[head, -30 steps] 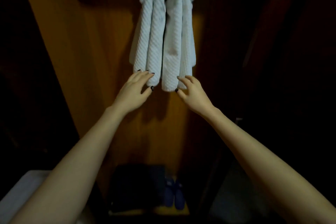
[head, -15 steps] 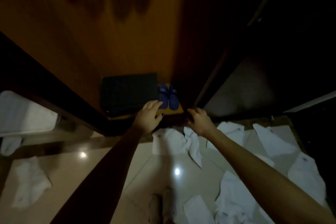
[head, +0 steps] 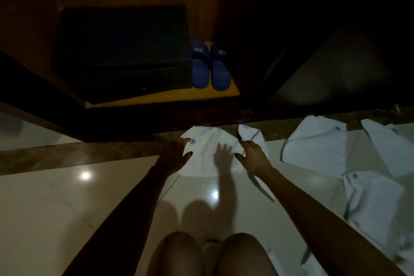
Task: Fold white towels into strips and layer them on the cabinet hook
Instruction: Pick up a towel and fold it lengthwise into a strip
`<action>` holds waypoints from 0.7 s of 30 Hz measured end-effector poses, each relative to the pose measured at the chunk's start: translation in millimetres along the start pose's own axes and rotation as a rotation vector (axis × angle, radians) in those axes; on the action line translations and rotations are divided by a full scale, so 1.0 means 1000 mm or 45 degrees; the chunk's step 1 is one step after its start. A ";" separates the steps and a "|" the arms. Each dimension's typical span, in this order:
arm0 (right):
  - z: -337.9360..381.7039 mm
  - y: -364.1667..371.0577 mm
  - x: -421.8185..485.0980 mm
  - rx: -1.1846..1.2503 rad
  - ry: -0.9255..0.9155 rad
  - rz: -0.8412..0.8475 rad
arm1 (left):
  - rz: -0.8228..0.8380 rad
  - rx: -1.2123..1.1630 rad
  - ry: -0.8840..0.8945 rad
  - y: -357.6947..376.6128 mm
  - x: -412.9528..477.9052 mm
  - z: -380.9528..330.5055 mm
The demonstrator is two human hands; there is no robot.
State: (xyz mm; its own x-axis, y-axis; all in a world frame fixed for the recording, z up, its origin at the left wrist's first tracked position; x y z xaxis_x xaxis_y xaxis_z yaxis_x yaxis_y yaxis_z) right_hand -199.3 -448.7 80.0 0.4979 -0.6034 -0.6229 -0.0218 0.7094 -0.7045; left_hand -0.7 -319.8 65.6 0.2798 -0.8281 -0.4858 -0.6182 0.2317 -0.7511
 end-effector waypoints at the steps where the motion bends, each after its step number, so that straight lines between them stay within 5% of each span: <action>1: -0.009 0.018 0.018 0.016 -0.005 -0.007 | -0.010 0.019 0.017 0.018 0.017 0.012; 6: -0.036 0.077 0.118 0.006 -0.061 -0.100 | -0.185 0.139 0.156 0.064 0.093 0.051; 13: -0.049 0.092 0.211 -0.059 0.014 -0.325 | -0.286 -0.439 -0.061 0.097 0.146 0.113; 21: -0.044 0.084 0.136 0.490 0.105 -0.133 | -0.194 -0.723 -0.109 0.043 0.088 0.083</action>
State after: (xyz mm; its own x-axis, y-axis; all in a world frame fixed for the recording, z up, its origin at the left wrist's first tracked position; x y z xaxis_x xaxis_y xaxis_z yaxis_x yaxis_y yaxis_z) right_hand -171.6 -487.4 -78.9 0.4087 -0.6953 -0.5912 0.3588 0.7180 -0.5964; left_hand 58.4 -340.5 -46.4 0.4400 -0.7811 -0.4429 -0.8559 -0.2156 -0.4701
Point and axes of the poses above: each hand's wrist, its own x-axis towards the middle knuckle, its own y-axis out of the palm, z = x × y, the point moved 10 cm from there along x, towards the middle knuckle, and after that the axes turned 4 degrees about z, right-handed, at the moved point
